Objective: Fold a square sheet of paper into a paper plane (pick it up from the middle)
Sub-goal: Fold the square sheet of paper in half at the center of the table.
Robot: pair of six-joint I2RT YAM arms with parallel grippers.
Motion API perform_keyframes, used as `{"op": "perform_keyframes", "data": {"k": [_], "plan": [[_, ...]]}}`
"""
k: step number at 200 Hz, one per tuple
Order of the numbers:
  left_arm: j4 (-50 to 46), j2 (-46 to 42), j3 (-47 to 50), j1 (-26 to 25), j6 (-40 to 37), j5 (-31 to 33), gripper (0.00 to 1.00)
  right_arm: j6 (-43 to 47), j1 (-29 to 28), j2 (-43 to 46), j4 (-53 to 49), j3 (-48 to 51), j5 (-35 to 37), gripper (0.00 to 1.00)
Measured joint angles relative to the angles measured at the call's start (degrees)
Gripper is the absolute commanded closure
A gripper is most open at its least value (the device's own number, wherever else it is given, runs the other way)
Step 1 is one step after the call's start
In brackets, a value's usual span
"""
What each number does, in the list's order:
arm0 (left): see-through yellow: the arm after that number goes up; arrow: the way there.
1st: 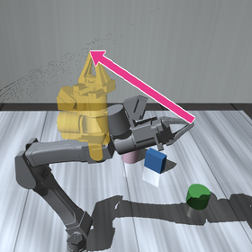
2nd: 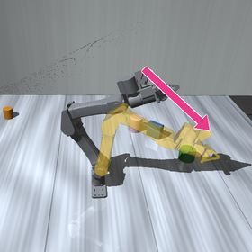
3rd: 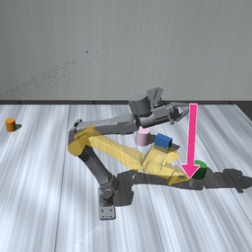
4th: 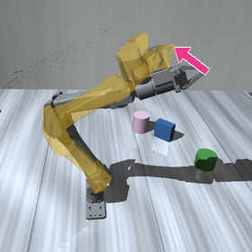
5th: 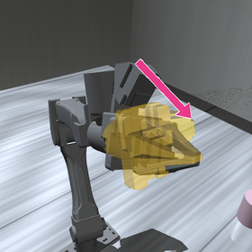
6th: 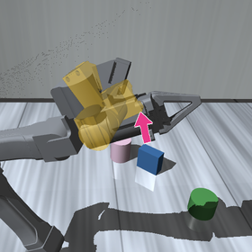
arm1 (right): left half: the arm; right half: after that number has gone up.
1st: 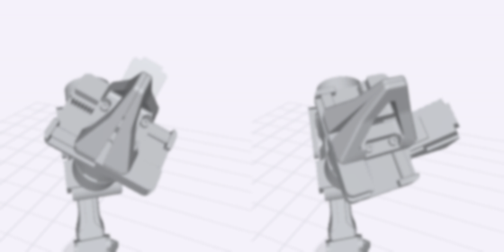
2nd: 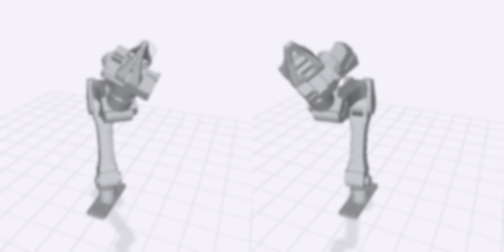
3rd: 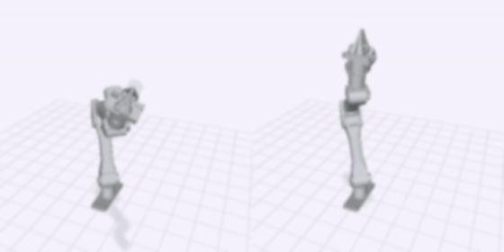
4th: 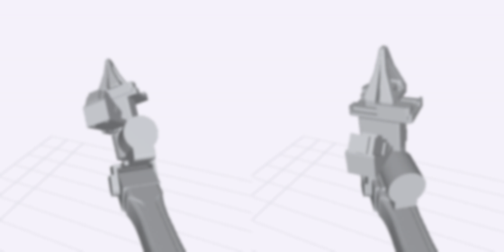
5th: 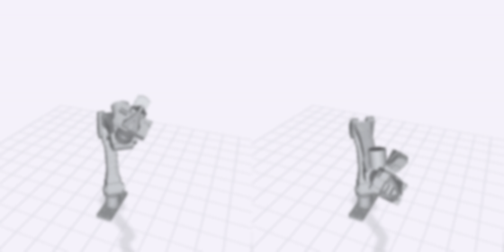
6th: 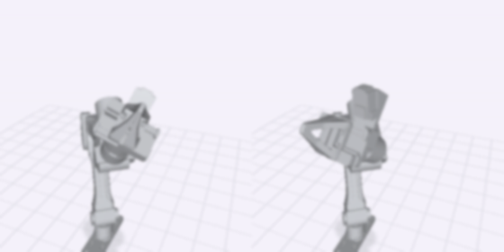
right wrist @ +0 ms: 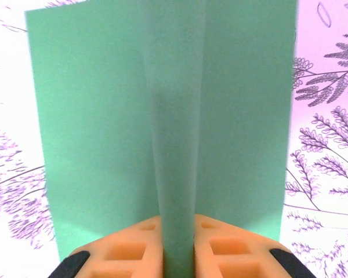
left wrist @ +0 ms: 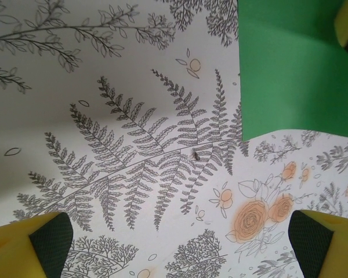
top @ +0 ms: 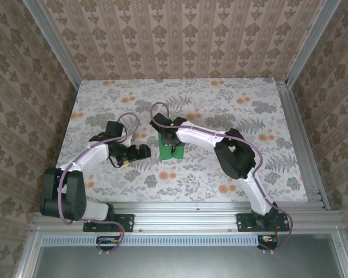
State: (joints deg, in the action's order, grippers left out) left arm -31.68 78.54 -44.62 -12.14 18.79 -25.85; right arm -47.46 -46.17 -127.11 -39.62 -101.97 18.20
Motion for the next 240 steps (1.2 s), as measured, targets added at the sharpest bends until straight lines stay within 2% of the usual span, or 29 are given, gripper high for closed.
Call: {"op": "perform_keyframes", "data": {"k": [31, 59, 105, 130, 179, 206, 240], "plan": [[-2.7, -5.1, -0.8, 4.2, 0.0, -0.7, 0.00, 0.0, -0.1, 6.7, 6.0, 5.3, -4.0, 0.83], [-5.0, -9.9, -3.7, 7.5, 0.0, -2.8, 0.00, -0.4, 0.5, 13.9, 14.2, 11.5, -10.6, 0.83], [-4.8, -12.2, -6.4, 7.5, 2.3, -8.9, 0.00, -3.3, 4.2, 22.3, 31.8, 25.0, -24.7, 0.83], [-3.5, -11.8, -6.4, 5.6, 4.4, -10.8, 0.00, -3.8, 6.1, 23.1, 36.8, 30.9, -28.9, 0.82], [2.0, -7.3, -6.4, -1.3, 8.8, -11.5, 0.04, -6.4, 9.2, 23.2, 44.9, 43.8, -35.1, 0.79], [6.1, -4.1, -6.1, -4.7, 11.6, -11.1, 0.05, -8.1, 10.5, 23.2, 50.2, 49.0, -37.4, 0.77], [11.1, -0.1, -5.4, -8.6, 14.6, -9.3, 0.12, -8.7, 11.3, 23.2, 53.2, 52.2, -38.4, 0.74]]}}
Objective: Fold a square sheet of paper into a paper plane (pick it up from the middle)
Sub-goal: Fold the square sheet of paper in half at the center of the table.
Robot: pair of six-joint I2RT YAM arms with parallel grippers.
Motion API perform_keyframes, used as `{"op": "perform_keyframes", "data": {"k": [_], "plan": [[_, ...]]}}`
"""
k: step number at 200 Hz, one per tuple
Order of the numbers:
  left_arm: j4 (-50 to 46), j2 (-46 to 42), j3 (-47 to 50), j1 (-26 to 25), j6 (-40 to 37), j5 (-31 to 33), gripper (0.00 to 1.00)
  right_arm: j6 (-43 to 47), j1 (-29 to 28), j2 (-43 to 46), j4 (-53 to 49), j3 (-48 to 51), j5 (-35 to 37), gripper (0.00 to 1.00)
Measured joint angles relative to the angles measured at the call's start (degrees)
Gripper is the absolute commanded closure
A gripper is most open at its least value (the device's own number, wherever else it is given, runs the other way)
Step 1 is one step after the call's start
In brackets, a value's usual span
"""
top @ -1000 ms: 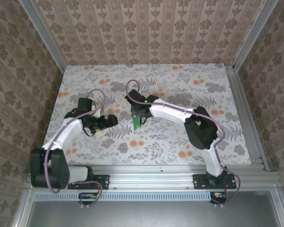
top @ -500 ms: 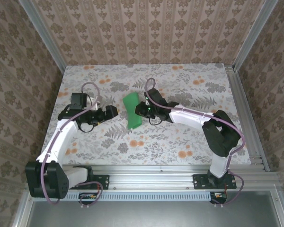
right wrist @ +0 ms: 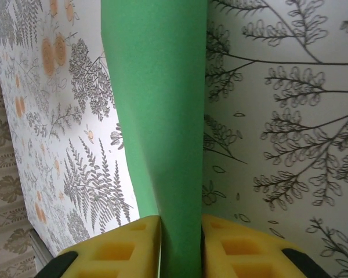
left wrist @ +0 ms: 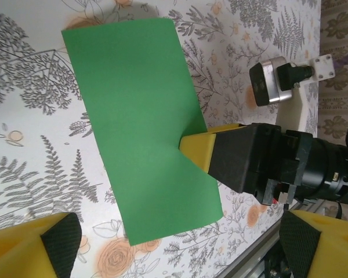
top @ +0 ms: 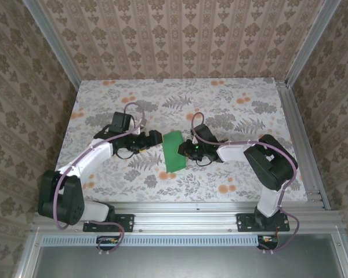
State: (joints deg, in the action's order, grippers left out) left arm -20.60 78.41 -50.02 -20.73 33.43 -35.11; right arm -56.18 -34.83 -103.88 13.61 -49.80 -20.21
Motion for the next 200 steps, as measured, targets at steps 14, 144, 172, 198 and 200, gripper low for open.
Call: {"op": "perform_keyframes", "data": {"k": [14, 144, 172, 198, 200], "plan": [[1.9, 1.8, 0.5, -1.3, 1.2, 0.6, 0.16, 0.0, 0.3, 0.0, 0.7, 0.5, 0.0, 0.72], [11.2, 17.2, 1.4, -10.3, 4.8, 3.9, 0.69, 0.0, 1.0, 0.0, 3.5, 2.8, 0.0, 0.68], [11.4, 19.4, 1.0, -10.5, 4.7, 4.4, 0.71, 0.0, 1.2, 0.0, 3.9, 3.1, 0.0, 0.66], [11.6, 20.7, 0.8, -10.8, 4.7, 5.0, 0.71, 0.0, 1.2, 0.0, 4.1, 3.1, 0.0, 0.64], [11.6, 20.8, 0.8, -10.8, 4.6, 5.1, 0.72, 0.0, 1.2, 0.0, 4.1, 3.1, 0.0, 0.63]]}}
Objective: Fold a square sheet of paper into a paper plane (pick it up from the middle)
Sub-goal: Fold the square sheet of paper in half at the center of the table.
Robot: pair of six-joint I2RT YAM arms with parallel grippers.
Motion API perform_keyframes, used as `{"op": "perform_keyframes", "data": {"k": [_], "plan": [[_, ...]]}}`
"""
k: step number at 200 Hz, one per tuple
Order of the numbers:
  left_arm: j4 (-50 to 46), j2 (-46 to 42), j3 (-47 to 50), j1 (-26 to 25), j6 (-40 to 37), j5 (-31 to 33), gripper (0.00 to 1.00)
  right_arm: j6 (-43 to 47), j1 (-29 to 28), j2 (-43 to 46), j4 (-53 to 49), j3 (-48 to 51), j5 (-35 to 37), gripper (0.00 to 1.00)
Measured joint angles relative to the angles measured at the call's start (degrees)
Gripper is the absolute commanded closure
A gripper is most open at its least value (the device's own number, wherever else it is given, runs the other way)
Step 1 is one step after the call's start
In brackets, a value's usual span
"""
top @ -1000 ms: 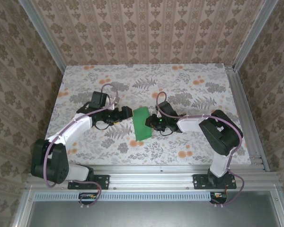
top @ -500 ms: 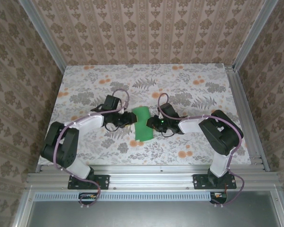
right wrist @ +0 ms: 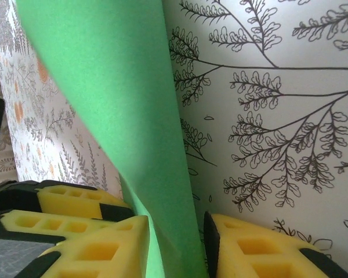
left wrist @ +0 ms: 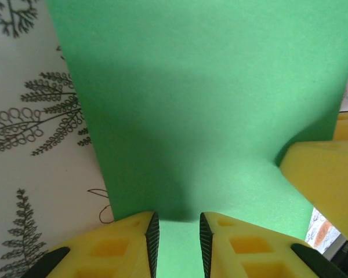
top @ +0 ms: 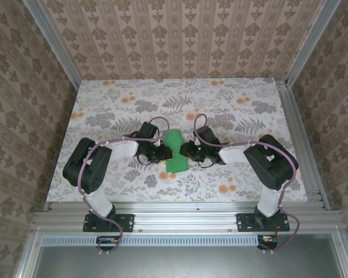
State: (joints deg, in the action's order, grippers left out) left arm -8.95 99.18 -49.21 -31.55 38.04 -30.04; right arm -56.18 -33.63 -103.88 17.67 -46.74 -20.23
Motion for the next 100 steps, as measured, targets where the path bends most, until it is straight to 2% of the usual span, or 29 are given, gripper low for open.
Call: {"op": "perform_keyframes", "data": {"k": [49, 100], "plan": [[-1.5, 2.0, -2.9, -0.9, -1.9, 0.8, 0.72, 2.3, 0.0, 2.4, -5.8, -0.5, 0.5, 0.49], [-2.0, 2.5, -3.7, -1.0, -2.5, 1.0, 0.72, 8.3, 0.0, 4.2, -16.2, -5.2, 4.9, 0.48]]}}
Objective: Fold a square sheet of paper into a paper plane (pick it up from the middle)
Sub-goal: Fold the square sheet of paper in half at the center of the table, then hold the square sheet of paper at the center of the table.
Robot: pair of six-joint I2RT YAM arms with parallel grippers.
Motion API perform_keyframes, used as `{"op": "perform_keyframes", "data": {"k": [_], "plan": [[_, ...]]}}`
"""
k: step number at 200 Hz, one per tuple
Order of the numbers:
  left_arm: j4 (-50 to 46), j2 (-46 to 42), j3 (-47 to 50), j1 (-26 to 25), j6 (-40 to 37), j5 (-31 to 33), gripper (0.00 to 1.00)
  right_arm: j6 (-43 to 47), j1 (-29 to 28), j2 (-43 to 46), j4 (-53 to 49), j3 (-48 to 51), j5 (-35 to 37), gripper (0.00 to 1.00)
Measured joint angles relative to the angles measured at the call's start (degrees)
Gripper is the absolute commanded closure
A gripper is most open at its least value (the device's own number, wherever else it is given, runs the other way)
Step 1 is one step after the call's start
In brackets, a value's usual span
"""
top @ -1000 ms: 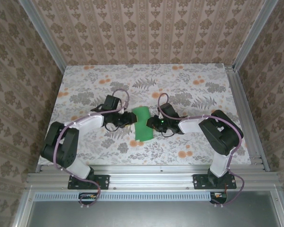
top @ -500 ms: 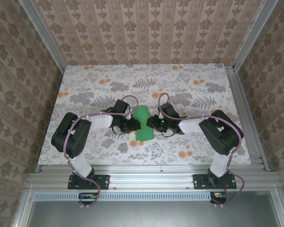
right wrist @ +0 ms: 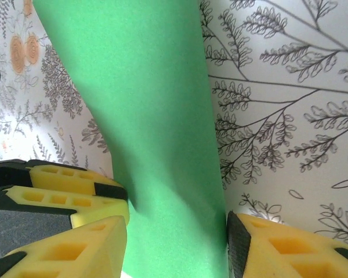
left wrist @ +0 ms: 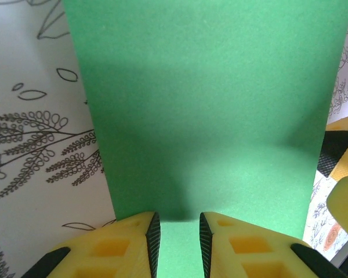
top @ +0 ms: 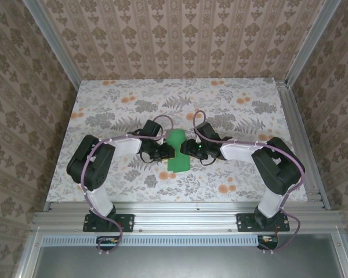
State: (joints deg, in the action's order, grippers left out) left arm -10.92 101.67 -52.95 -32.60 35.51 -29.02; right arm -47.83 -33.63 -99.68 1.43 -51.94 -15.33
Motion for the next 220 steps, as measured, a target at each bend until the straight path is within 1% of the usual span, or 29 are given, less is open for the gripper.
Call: {"op": "perform_keyframes", "data": {"k": [34, 75, 128, 167, 220], "plan": [[-0.2, 0.4, -0.6, -0.1, -0.2, 0.0, 0.71, 3.6, -0.1, -1.0, -4.5, -4.2, 2.1, 0.48], [-0.2, 0.6, -0.8, -0.2, -0.7, 0.0, 0.71, 7.6, -0.2, -4.4, -8.8, -10.0, 4.7, 0.49], [-0.2, 0.6, -0.8, -0.3, -0.8, -0.1, 0.70, 10.6, -0.4, -8.1, -12.9, -12.6, 6.6, 0.64], [-0.1, 0.6, -1.0, -0.3, -0.8, -0.5, 0.67, 11.9, -0.4, -8.1, -15.1, -13.0, 7.7, 0.70], [-0.4, -1.1, -1.3, 0.0, -0.8, -1.0, 0.62, 13.4, -0.4, -8.2, -17.4, -13.0, 9.0, 0.75]]}}
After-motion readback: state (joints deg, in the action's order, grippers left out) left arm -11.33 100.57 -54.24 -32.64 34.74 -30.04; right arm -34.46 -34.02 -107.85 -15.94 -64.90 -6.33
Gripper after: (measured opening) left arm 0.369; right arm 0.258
